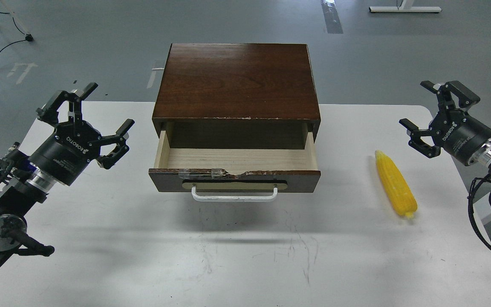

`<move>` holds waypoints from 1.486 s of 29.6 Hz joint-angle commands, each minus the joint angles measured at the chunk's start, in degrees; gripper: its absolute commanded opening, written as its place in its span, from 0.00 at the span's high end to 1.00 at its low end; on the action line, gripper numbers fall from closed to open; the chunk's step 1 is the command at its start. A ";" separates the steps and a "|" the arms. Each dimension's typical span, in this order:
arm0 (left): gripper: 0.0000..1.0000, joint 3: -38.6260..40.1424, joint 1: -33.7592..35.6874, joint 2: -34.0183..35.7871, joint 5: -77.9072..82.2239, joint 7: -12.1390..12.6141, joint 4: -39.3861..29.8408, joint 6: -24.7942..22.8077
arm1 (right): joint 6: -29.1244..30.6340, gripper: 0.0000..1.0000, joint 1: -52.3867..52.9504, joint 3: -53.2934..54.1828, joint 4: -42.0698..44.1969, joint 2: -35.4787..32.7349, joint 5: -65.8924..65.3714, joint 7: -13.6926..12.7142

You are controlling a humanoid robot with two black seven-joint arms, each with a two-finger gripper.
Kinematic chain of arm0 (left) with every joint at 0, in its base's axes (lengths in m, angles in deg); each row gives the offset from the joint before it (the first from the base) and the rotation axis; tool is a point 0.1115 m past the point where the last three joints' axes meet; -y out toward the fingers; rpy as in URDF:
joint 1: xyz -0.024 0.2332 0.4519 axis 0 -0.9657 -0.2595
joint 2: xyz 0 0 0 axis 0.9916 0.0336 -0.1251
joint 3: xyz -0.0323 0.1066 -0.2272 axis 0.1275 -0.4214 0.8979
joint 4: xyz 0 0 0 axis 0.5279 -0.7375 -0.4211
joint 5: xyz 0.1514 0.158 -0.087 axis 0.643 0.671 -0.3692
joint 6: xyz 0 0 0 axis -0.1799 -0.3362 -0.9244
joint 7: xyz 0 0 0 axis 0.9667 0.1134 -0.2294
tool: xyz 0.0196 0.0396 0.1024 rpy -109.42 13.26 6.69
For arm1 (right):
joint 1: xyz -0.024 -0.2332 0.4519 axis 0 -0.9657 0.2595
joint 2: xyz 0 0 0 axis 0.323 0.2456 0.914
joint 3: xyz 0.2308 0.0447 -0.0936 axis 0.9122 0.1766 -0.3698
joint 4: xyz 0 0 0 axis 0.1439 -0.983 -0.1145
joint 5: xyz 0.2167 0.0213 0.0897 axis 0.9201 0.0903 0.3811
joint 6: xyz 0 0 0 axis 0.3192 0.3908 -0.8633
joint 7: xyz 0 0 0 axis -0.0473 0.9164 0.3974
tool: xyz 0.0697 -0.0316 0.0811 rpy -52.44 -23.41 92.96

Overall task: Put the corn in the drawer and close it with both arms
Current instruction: 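Move the right gripper toward the yellow corn cob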

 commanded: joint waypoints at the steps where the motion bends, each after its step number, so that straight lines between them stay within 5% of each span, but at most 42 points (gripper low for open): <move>1: 0.00 -0.01 -0.31 0.00 0.18 0.00 0.00 -0.01 | 0.00 0.00 -0.86 0.19 -0.04 0.40 -0.01 -0.01; 16: 0.00 0.08 0.65 0.61 0.18 0.08 3.07 -0.01 | 0.00 0.00 -0.69 -0.86 -0.22 -2.67 -2.37 -0.01; 26: 0.00 -0.01 0.21 0.61 0.88 -3.66 2.11 -0.01 | 0.00 0.00 8.70 -0.34 -3.47 -11.10 -32.23 -0.01; 33: 0.00 0.08 0.21 0.44 0.97 -3.66 1.93 -0.01 | -0.23 0.00 10.48 -1.04 -4.26 -11.38 -57.46 -0.01; 39: 0.00 0.08 -0.05 0.52 0.97 -3.66 1.14 -0.01 | -10.58 0.00 7.32 -7.00 -3.74 -9.71 -68.81 -0.01; 44: 0.00 0.08 -0.22 0.70 0.97 -3.66 1.05 -0.01 | -11.83 0.00 7.40 -12.20 -2.42 -9.53 -70.84 -0.01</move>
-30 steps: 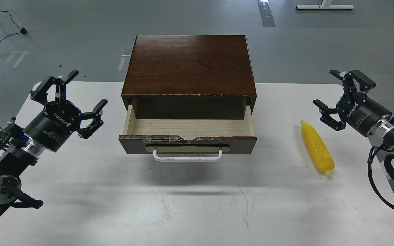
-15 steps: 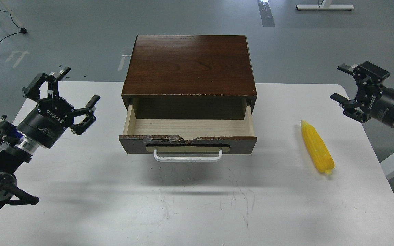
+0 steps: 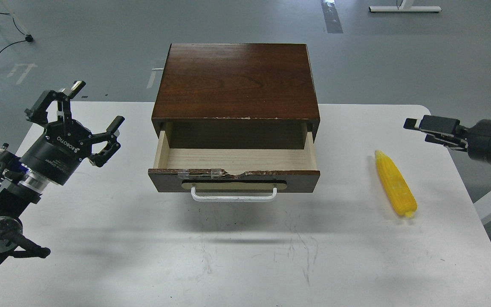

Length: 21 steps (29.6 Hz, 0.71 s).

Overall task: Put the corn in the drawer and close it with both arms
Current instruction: 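Move the right gripper toward the yellow corn cob, then close the right gripper on the end of the corn cob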

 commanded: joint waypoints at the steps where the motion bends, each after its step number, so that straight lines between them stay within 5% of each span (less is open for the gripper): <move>1: 0.00 0.00 -0.12 0.13 0.00 0.00 -0.03 0.01 | -0.61 0.00 -0.06 -3.53 1.37 0.42 -1.53 -0.01; 21: 0.00 0.00 -0.30 0.13 0.44 0.00 -1.00 0.01 | -4.92 0.07 -0.24 -10.22 6.39 6.93 -4.88 -0.01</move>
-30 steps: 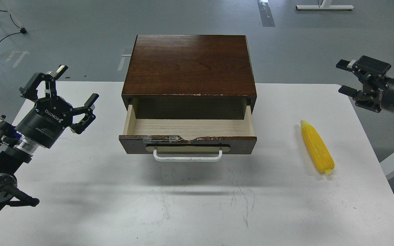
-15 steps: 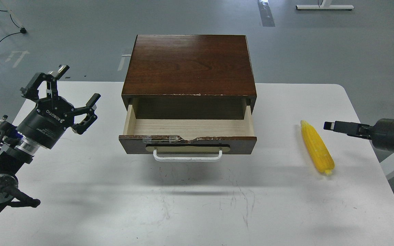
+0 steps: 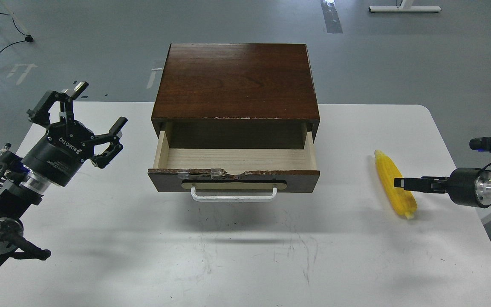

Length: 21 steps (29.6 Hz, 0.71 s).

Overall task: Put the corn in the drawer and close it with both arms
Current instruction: 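Close the right gripper on the end of the corn cob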

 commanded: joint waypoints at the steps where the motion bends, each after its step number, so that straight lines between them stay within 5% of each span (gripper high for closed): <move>1: 0.00 0.01 -0.03 0.00 0.01 0.00 -0.01 0.01 | -0.22 0.08 -0.08 -0.79 0.46 0.20 0.00 -0.01; 8: 0.00 0.01 -0.03 -0.09 0.01 0.00 -0.01 0.01 | -0.22 0.31 -0.26 -0.88 0.72 3.01 0.00 -0.01; 17: 0.00 0.01 -0.03 -0.09 0.01 0.00 -0.01 0.01 | -0.22 0.87 -0.17 -0.88 0.37 3.01 0.09 -0.01; 21: 0.00 0.01 -0.03 0.09 0.01 0.00 -0.01 0.01 | -0.40 0.88 1.40 -0.35 -0.15 2.14 0.44 -0.01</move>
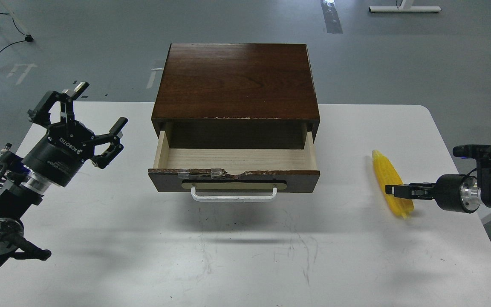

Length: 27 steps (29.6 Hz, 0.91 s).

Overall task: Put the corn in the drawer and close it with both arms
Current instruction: 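Close the right gripper on the end of the corn cob, then lift the corn cob with the right gripper and carry it over the drawer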

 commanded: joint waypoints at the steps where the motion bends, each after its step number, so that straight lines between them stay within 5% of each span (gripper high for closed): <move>1: 0.00 0.00 0.00 0.17 0.00 0.00 0.01 0.00 | -0.22 0.87 3.41 0.74 -1.10 -1.81 0.54 0.00; 13: 0.00 0.18 0.09 -0.10 0.00 0.00 0.01 0.00 | 1.54 0.87 27.34 0.04 -10.07 -5.16 3.53 0.00; 27: 0.00 0.62 0.09 0.17 0.00 0.00 -0.08 0.00 | 4.97 0.86 51.15 -13.41 -21.40 9.07 3.27 0.00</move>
